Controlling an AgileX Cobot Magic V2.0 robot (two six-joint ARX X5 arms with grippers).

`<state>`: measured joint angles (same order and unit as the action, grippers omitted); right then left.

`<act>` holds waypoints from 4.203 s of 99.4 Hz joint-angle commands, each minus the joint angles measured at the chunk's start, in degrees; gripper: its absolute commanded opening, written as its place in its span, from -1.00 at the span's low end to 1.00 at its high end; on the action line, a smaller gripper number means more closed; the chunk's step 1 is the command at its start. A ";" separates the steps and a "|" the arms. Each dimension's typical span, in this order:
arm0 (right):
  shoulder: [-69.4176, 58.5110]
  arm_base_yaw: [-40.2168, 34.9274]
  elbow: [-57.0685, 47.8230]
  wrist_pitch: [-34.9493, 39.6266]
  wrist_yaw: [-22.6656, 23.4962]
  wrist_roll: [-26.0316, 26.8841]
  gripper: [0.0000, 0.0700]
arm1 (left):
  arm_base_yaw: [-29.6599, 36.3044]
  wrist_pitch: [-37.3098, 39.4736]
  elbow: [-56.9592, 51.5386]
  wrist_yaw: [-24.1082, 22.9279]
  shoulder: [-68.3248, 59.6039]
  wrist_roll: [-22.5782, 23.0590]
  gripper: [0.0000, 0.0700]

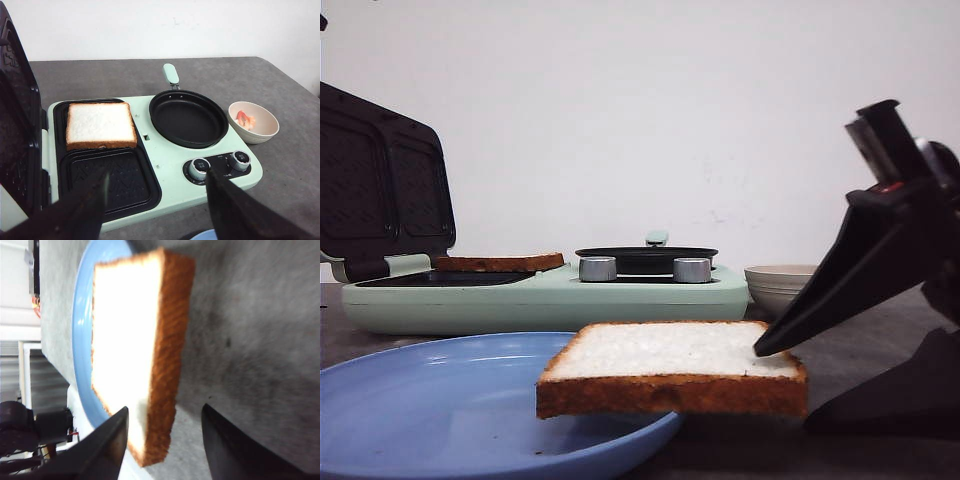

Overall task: Make breakfast with bread and shrimp
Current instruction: 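Move the right gripper down to the other bread slice on the plate, then grasp the bread slice with the right gripper and lift it toward the press, then lower the bread onto the nearer press plate and open the right gripper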

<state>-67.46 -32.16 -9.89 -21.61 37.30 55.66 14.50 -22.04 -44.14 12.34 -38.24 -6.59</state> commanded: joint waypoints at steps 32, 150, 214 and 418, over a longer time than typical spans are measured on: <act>-6.03 -3.41 0.15 -8.41 -1.99 3.96 -0.34 | 0.15 0.63 -0.55 0.26 -0.31 0.55 -0.07; -12.26 -3.69 -38.45 16.00 0.20 -11.45 -1.00 | 0.15 0.63 -0.55 0.22 -0.28 1.18 -0.08; -42.14 -6.51 -66.77 17.18 -3.26 -9.29 -1.00 | 0.15 0.66 -0.55 0.20 -0.28 1.18 -0.08; -50.14 -13.25 -75.73 25.86 -21.24 -16.20 -0.12 | 0.13 0.63 -0.55 0.17 -0.31 1.38 -0.08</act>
<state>-116.22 -44.71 -83.96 4.23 15.90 40.66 14.50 -22.04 -44.14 12.34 -38.24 -5.52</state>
